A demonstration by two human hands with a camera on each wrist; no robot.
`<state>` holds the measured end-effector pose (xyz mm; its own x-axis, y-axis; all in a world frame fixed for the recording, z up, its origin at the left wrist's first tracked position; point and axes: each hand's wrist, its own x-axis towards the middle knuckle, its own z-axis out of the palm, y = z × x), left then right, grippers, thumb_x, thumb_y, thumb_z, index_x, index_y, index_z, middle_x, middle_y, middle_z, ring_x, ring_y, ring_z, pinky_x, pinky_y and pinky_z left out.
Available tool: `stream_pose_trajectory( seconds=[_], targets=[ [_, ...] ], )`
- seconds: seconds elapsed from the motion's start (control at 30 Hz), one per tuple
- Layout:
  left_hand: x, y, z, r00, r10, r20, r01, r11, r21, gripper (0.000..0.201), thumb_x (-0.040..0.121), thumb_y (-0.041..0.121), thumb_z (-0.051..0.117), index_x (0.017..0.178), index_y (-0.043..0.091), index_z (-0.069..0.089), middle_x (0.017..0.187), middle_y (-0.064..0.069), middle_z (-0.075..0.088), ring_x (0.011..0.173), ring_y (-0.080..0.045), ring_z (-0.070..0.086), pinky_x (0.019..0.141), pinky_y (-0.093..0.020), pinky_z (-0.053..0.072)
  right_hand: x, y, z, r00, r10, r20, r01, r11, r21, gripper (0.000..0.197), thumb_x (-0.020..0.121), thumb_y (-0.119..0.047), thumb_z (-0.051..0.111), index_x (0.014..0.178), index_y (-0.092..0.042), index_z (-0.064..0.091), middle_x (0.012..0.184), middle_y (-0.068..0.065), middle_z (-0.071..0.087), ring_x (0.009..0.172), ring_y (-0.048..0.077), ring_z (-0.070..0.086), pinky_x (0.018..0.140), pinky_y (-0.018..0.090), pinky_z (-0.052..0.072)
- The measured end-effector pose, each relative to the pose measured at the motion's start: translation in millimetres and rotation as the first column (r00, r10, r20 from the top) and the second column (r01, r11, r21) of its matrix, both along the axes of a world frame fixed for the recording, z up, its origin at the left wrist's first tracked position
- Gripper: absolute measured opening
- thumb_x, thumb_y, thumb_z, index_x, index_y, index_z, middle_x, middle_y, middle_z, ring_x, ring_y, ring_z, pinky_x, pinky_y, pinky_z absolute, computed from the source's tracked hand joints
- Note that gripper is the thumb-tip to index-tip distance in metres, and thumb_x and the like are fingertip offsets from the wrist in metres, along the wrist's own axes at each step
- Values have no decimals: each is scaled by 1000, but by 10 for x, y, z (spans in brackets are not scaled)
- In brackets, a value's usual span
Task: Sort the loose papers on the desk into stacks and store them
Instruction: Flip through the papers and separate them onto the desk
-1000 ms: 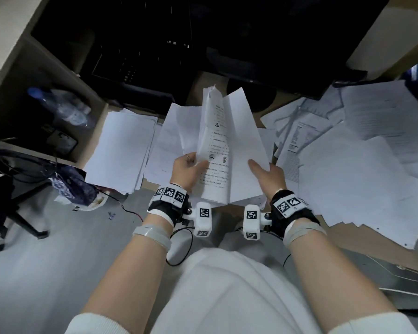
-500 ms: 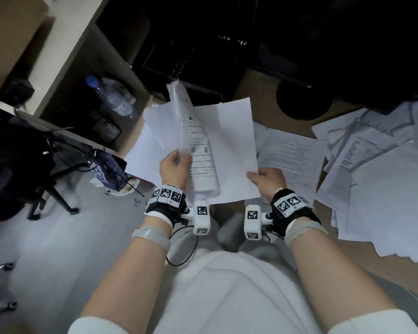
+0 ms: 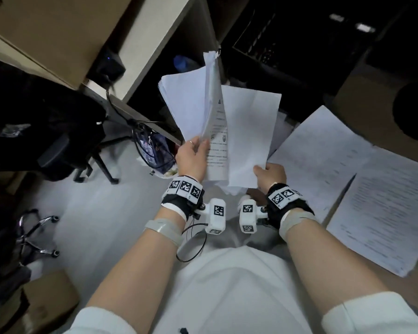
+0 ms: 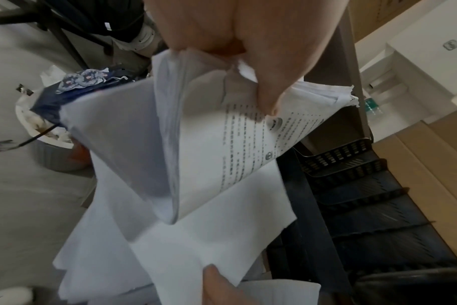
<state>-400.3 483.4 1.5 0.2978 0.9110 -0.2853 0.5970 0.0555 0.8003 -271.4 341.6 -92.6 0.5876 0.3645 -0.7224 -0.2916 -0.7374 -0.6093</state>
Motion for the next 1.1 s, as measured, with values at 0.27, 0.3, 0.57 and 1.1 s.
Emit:
stream_pose_trajectory(
  seconds=[0.27,0.3,0.57,1.1],
  targets=[
    [-108,154,-79,998,14,55,-14,1000,-9,18,99,21,56,90,14,69,88,-3,74,85,-29,71,78,-50,59,-190,221,-139,997,-28,-72,13,980,-200,18,92,-24,52,97,-7,54,118,23,66,89,32,59,73,30,38],
    [-108,174,-81,998,15,61,-14,1000,-8,17,99,21,56,90,15,68,88,-4,74,86,-29,71,79,-50,59,-184,224,-150,997,-27,-77,11,980,-198,23,92,-25,52,99,-3,55,116,23,66,89,32,58,74,30,38],
    [-55,223,-81,990,-18,137,35,991,-129,20,96,30,58,80,25,69,87,-5,75,86,-31,71,82,-55,57,-173,400,64,974,14,-228,-40,993,-112,57,92,-34,55,134,0,38,100,23,69,84,31,67,77,35,52],
    [880,-642,101,926,-86,368,225,908,-353,26,99,32,56,86,25,78,95,-8,76,89,-23,68,94,-50,55,600,-448,1057,985,-19,-171,103,860,501,65,84,-36,77,143,-28,51,129,-7,64,111,3,64,93,21,53]
  ],
)
